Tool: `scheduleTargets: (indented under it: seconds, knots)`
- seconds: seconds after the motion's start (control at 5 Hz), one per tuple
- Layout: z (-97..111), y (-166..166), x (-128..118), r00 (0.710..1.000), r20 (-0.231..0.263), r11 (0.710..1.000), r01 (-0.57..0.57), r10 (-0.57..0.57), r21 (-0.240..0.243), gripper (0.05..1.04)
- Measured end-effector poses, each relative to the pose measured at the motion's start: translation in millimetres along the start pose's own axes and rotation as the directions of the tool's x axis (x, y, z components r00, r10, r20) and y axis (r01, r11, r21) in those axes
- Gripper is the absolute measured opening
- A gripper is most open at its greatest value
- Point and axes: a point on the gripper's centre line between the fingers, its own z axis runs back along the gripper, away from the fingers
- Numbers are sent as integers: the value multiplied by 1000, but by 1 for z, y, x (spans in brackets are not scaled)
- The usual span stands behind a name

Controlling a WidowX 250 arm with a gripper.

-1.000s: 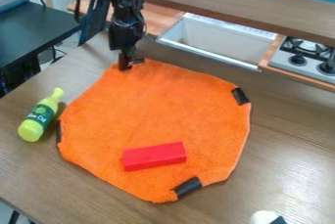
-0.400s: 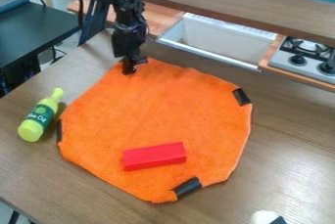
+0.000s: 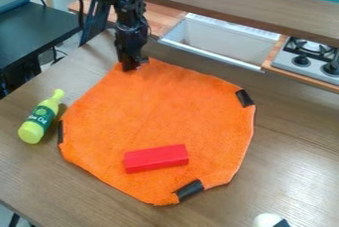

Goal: Fold the cloth from top left to bottom right

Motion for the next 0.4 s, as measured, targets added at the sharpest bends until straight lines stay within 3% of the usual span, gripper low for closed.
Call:
scheduleTargets:
  seconds: [0.2, 0.4]
  knots:
    - [-1, -5, -1, 1000, 16, 1000, 2, -2, -15, 103]
    - [5, -4, -5, 999, 36, 999, -25, 26, -43, 55]
